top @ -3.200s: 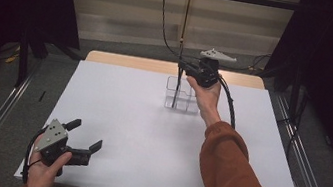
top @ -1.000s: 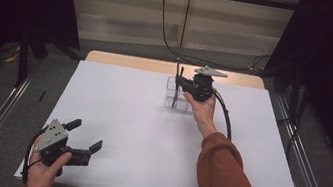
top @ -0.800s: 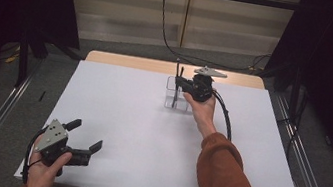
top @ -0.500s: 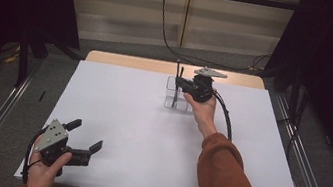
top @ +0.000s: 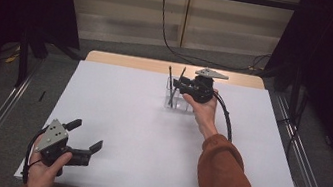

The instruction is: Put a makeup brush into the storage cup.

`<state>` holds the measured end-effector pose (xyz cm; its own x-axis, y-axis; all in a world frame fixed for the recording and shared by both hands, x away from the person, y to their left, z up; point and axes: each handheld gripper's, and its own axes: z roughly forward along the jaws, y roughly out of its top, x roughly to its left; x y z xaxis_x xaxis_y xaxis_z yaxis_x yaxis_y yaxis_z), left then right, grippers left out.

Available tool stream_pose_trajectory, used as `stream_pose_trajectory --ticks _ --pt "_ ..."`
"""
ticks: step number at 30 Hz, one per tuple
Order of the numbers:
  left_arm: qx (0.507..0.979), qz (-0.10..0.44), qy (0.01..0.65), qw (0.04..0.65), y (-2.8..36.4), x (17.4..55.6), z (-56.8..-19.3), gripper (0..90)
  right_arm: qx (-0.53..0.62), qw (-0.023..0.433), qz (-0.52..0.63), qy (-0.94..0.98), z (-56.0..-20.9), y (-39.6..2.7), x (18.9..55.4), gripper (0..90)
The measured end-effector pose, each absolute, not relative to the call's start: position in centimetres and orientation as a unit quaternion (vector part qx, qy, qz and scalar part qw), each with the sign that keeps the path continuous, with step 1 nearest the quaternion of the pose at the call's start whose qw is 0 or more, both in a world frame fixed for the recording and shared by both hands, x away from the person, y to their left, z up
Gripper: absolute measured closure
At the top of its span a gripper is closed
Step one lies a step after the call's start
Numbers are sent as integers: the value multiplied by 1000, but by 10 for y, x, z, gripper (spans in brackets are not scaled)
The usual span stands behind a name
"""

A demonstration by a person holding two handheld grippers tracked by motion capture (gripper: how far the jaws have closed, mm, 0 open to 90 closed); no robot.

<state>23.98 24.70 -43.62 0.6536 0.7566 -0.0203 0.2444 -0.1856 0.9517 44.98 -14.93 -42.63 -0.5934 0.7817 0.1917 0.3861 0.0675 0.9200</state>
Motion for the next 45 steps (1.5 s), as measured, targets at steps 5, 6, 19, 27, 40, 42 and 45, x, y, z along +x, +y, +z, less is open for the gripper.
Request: stream_pose_trajectory --ticks 5,6,19,27,40,42,45 --pt "731 236 345 539 246 241 -436 24 410 184 546 707 -424 -150 448 451" --pt "731 237 344 539 246 241 -436 24 409 182 546 708 -424 -151 447 433" --pt "730 235 348 540 246 245 -437 24 413 184 556 697 -422 -162 446 98" --pt "732 236 343 540 246 242 -436 23 418 177 548 703 -424 -164 437 72" --pt "732 235 344 540 247 241 -437 24 419 212 548 692 -420 -176 420 60" --pt "732 234 344 540 246 241 -437 24 418 218 551 689 -419 -178 417 60" --pt "733 235 341 539 246 242 -437 24 414 221 547 693 -418 -182 412 60"
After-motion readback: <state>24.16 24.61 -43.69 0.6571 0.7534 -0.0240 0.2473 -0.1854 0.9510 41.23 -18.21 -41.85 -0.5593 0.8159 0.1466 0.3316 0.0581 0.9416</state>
